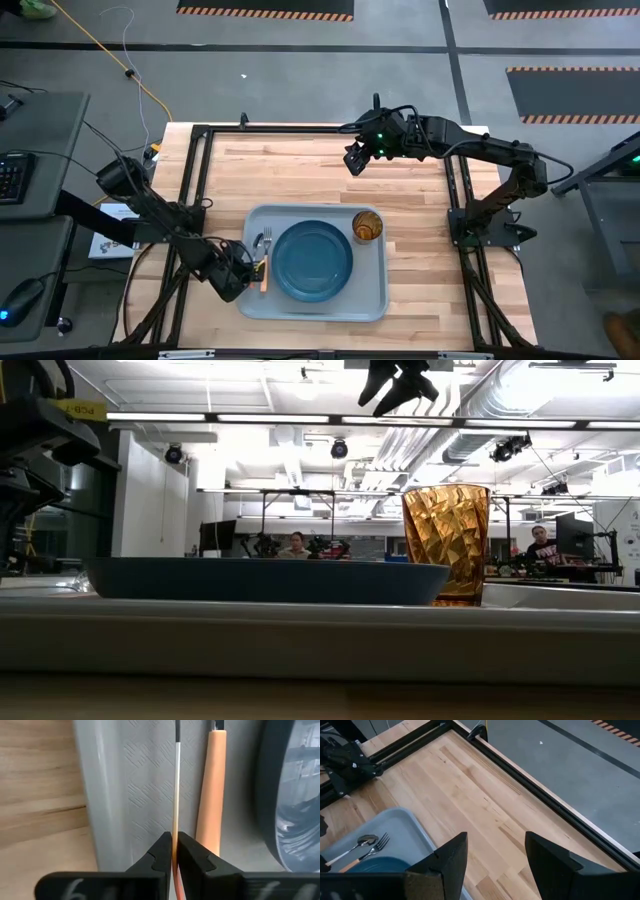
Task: Pick and place plate/cup/fork/spoon on tray
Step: Put the orange on the gray serving tray to the left of the orange fork, then return to Home Position
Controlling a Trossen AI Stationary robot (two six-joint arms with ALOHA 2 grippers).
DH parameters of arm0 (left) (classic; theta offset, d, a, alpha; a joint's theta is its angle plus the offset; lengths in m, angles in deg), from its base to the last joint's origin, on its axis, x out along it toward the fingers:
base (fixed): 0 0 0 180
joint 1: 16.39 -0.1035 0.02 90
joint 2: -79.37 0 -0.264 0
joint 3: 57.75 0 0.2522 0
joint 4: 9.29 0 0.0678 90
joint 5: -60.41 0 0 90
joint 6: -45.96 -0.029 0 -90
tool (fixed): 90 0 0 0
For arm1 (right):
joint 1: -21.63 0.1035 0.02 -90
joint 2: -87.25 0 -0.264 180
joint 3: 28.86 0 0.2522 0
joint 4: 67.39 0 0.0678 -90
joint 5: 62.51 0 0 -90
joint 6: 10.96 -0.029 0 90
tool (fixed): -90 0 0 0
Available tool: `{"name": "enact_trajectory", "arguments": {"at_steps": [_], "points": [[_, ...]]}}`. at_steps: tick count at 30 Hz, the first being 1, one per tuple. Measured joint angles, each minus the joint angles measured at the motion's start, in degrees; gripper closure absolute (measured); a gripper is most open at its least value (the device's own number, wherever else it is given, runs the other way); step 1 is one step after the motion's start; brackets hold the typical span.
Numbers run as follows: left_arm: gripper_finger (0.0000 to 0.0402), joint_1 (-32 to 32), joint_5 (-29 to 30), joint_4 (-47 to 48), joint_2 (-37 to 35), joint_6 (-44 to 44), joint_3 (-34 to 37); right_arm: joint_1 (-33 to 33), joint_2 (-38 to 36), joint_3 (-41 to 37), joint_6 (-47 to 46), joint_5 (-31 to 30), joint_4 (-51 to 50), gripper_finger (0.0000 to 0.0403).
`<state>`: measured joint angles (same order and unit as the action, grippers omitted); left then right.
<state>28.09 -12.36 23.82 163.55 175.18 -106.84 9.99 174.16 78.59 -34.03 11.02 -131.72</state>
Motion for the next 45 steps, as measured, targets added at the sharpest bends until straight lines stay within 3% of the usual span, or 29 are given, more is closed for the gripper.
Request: {"name": "enact_trajectory", "arguments": {"at_steps": [13,25,30,37,45], "points": [[0.0372,0.0,-0.3,-0.9,1.1,-0.4,0.0,0.0,0.0,0.0,0.0,0.1,0.0,0.0213],[0.0263,-0.8,-3.5,1.3,-0.3,-2.6,-0.1,0.0,0.0,0.0,-0.4,0.2,0.0,0.0213],[0.0238,-1.0,-5.2,6.1,-4.1,-5.0,0.1,0.0,0.0,0.0,-0.4,0.2,0.0,0.0213],[0.0234,-1.0,-4.6,13.5,-13.6,-7.0,0.1,0.0,0.0,0.0,-0.3,0.2,0.0,0.0213],[0.0234,-2.4,5.7,20.9,-27.2,-13.0,0.1,0.0,0.0,0.0,0.0,0.1,0.0,0.0213]]}}
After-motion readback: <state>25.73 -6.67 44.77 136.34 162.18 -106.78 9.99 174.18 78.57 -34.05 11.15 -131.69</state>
